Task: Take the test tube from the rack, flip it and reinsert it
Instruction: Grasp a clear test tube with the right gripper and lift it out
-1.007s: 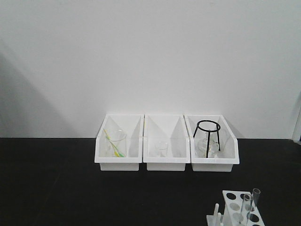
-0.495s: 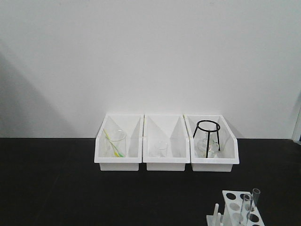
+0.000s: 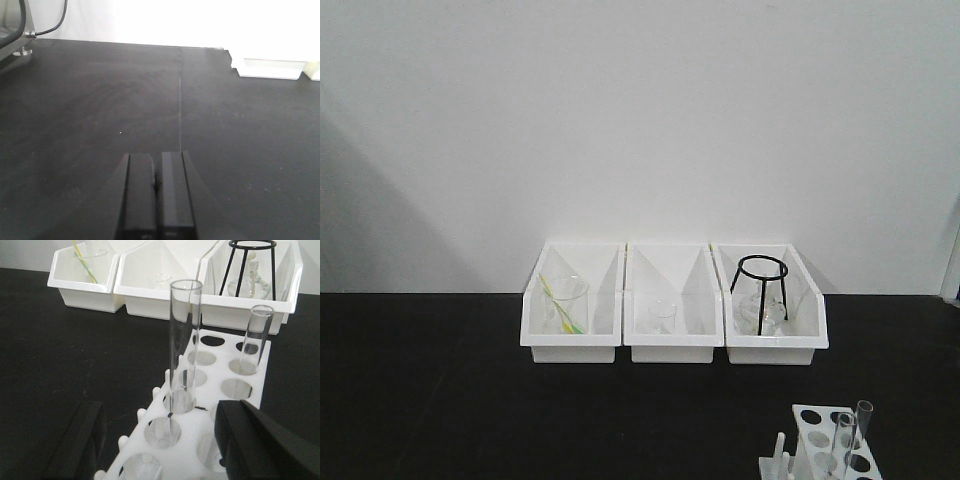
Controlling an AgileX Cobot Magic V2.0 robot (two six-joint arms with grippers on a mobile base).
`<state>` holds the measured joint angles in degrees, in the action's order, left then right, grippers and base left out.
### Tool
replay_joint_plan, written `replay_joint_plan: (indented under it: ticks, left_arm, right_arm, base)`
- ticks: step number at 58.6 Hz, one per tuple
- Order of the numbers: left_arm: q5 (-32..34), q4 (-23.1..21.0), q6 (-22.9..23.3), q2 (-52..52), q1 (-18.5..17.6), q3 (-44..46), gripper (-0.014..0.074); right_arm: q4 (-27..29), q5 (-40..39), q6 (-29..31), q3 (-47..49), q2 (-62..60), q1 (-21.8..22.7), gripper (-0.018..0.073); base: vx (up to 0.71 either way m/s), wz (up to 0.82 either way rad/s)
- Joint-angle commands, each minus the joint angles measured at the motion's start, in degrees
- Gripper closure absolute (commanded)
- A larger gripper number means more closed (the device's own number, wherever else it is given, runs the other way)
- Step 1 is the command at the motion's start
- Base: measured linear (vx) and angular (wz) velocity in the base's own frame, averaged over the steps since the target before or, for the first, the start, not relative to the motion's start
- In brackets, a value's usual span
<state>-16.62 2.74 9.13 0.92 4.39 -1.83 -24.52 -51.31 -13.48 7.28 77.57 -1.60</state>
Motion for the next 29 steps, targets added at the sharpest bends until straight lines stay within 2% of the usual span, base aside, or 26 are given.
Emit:
replay_joint_plan:
  ticks: [1, 29]
  left_arm:
    - [5.01, -0.25, -0.01, 0.61, -0.41, 0.01, 0.0603]
    - [5.01, -0.25, -0.01, 0.61, -0.41, 0.01, 0.0603]
  right_arm:
    - [1.79, -9.45, 1.28, 2.10, 3.14, 0.36, 0.0027]
    - [-0.05, -11.07, 1.28, 12.40, 14.37, 0.36, 0.0029]
  base:
    - [0.00, 0.00]
    - [0.00, 0.00]
